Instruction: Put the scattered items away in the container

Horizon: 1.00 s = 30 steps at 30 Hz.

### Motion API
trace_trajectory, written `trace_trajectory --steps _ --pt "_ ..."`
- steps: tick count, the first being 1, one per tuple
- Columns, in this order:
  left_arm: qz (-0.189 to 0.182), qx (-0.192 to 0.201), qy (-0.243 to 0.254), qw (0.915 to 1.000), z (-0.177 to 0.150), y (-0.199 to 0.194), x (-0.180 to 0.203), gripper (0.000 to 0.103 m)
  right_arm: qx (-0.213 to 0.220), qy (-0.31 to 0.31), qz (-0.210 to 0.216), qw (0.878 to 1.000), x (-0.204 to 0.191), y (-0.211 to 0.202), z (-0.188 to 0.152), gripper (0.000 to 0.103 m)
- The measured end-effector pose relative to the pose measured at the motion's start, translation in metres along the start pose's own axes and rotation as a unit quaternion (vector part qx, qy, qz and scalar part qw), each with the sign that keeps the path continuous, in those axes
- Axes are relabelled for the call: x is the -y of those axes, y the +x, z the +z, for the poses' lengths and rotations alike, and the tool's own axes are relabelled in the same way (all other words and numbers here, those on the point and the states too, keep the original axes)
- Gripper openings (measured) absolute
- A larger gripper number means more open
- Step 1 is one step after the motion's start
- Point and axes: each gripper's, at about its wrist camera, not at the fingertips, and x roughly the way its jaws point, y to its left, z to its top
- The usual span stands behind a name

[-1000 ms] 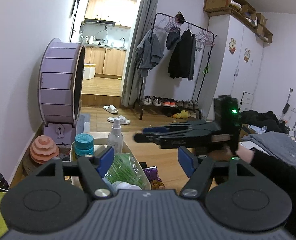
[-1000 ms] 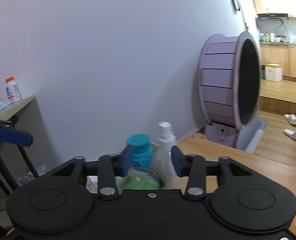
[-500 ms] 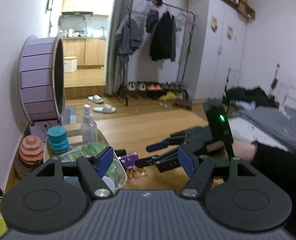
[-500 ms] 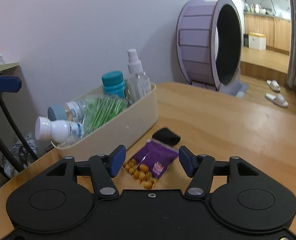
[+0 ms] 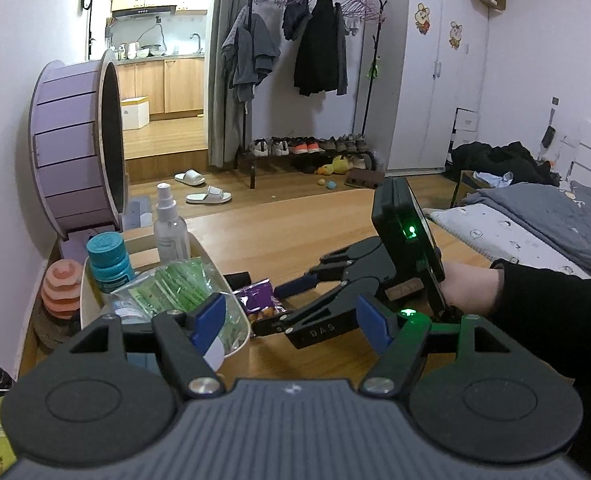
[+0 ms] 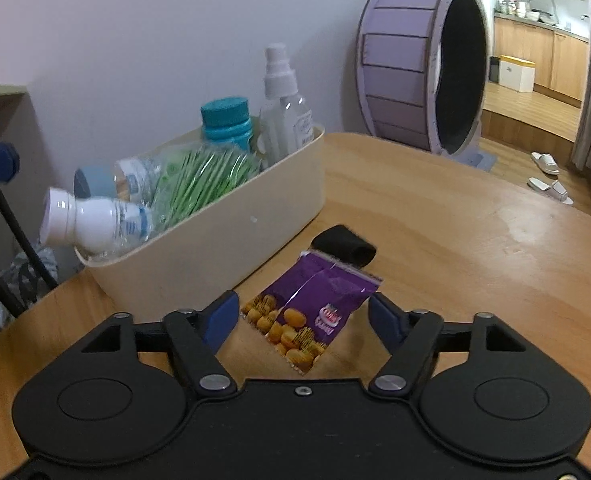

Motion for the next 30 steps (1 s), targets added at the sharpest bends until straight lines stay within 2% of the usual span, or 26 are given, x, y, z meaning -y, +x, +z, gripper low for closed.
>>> trace_trajectory --steps 2,4,9,10,11,12,18,23,24,25,27,30 --pt "-0.001 0.000 -0.006 1.0000 0.000 0.000 -0.002 0.071 0.002 -0.008 -0.001 1.000 -0.002 0.000 -0.003 0.050" --pt "0.000 0.002 -0.009 1.0000 0.000 -0.001 -0.002 0.071 0.005 0.001 0.005 1.000 0.000 -0.002 -0.004 0.034" --pt "-0.002 0.005 -0.008 0.9999 0.000 -0.003 -0.003 0.072 0.017 0.026 0.020 0.999 0.008 -0.011 -0.005 0.028" --pt "-0.002 0.005 -0.008 0.9999 0.000 -0.002 -0.004 0.072 0.022 0.027 0.021 0.999 0.008 -0.014 -0.005 0.020" --pt "-0.002 0.005 -0.008 1.0000 0.000 -0.002 -0.004 0.072 0.027 0.031 0.024 0.999 0.009 -0.018 -0.004 0.007" --pt "-0.001 0.005 -0.008 1.0000 0.000 -0.002 -0.003 0.072 0.032 0.034 0.027 0.999 0.010 -0.022 -0.003 0.002" --pt "-0.001 0.006 -0.008 0.9999 -0.001 -0.003 -0.004 0.072 0.050 0.038 0.026 0.998 0.013 -0.039 0.004 0.002" --pt "-0.002 0.011 -0.012 0.9999 -0.002 -0.006 -0.005 0.072 0.053 0.057 0.024 0.997 0.012 -0.037 0.008 0.008" --pt "-0.002 0.012 -0.012 0.9999 -0.002 -0.006 -0.005 0.072 0.052 0.061 0.022 0.997 0.011 -0.034 0.009 0.024" --pt "-0.002 0.012 -0.013 0.9998 -0.002 -0.006 -0.005 0.072 0.054 0.059 0.015 0.997 0.009 -0.032 0.008 0.045" --pt "-0.003 0.012 -0.013 0.9998 -0.002 -0.005 -0.006 0.072 0.059 0.055 0.001 0.997 0.005 -0.028 0.008 0.063" --pt "-0.002 0.010 -0.013 0.9999 -0.001 -0.005 -0.005 0.072 0.051 0.055 -0.006 0.997 0.003 -0.018 0.010 0.063"
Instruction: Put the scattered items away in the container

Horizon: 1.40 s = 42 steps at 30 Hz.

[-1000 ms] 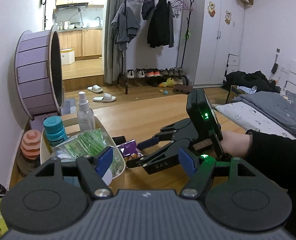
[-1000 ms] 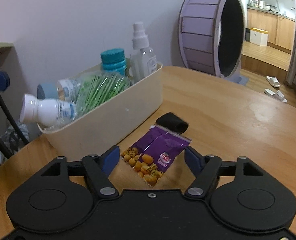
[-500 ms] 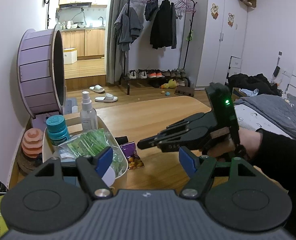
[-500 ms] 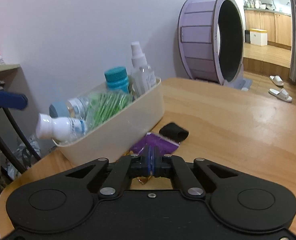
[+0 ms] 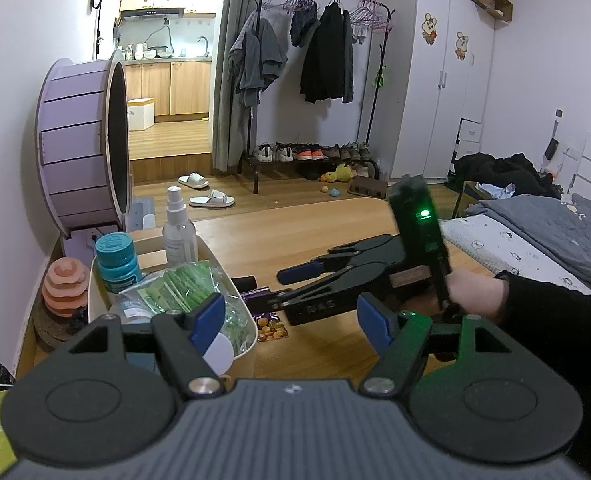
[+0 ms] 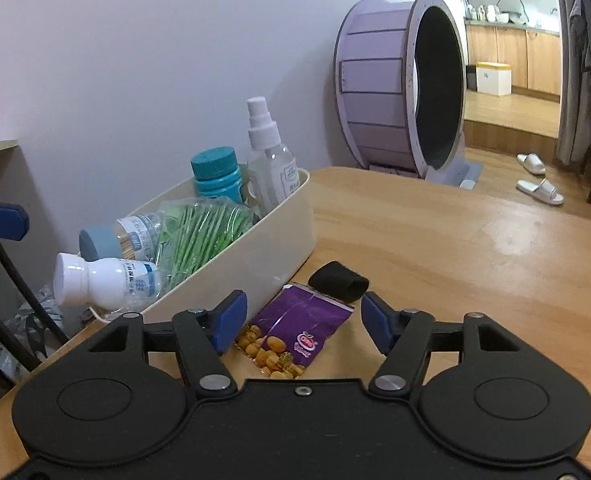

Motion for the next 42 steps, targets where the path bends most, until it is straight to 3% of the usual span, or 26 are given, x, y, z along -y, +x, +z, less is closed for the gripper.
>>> trace_trajectory --steps 8,10,19,28,36,41,42 --pt "-0.002 0.002 -0.003 1.0000 0.000 -0.001 -0.003 0.072 -0.027 -0.029 -0.014 0.999 -0.005 0.029 -0.007 0.062" --pt "0.000 0.001 -0.004 1.0000 0.001 0.000 -0.003 0.072 -0.024 -0.028 -0.008 0.999 -0.003 0.028 -0.010 0.057" --pt "-0.005 0.003 -0.002 1.0000 0.002 -0.001 -0.001 0.072 -0.026 -0.030 0.004 0.999 0.007 0.008 -0.021 0.052" --pt "-0.005 0.005 -0.002 1.0000 0.004 -0.001 0.000 0.072 -0.001 0.019 0.012 1.000 0.029 -0.028 -0.020 0.052" --pt "-0.003 0.012 -0.006 0.9999 0.004 -0.006 -0.002 0.072 0.064 0.018 0.056 0.996 0.012 -0.051 0.026 0.052" --pt "-0.001 0.012 -0.005 0.9999 0.004 -0.010 -0.004 0.072 0.062 -0.006 0.100 0.993 -0.018 -0.032 0.051 0.053" --pt "-0.001 0.013 -0.006 0.9999 0.004 -0.010 -0.005 0.072 0.057 -0.007 0.111 0.992 -0.021 -0.026 0.053 0.059"
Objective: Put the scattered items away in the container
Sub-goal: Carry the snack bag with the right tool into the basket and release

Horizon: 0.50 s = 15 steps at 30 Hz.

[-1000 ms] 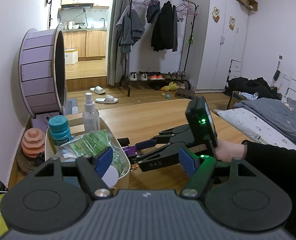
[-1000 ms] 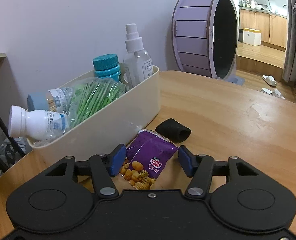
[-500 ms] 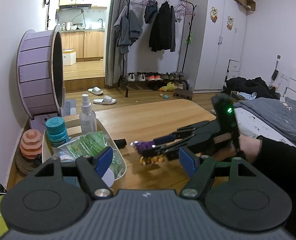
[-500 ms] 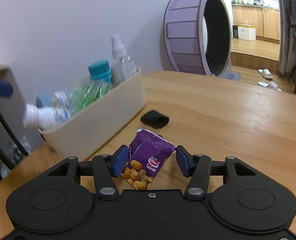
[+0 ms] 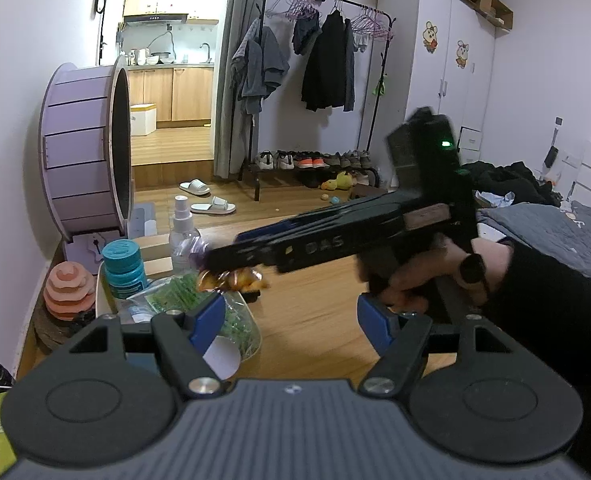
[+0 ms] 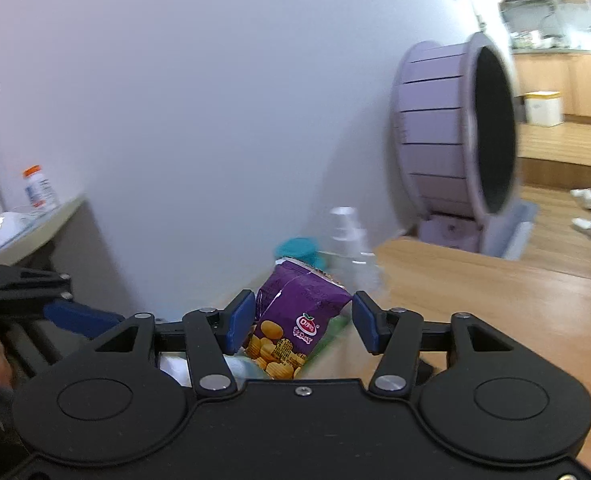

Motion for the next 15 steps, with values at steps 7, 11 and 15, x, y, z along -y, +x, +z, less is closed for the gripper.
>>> trace_trajectory --steps 7,11,15 --pt "-0.001 0.001 -0.003 1.0000 0.001 0.000 -0.002 0.072 0.002 0.004 -0.003 1.000 0.008 0.002 -0.002 0.061" --pt "0.000 0.002 -0.003 1.0000 0.001 0.001 0.000 0.072 0.000 0.001 -0.046 0.999 0.027 -0.011 -0.008 0.061" --pt "0.000 0.002 -0.004 1.0000 0.002 0.002 -0.001 0.072 -0.027 -0.020 -0.088 0.996 0.042 -0.006 -0.019 0.061"
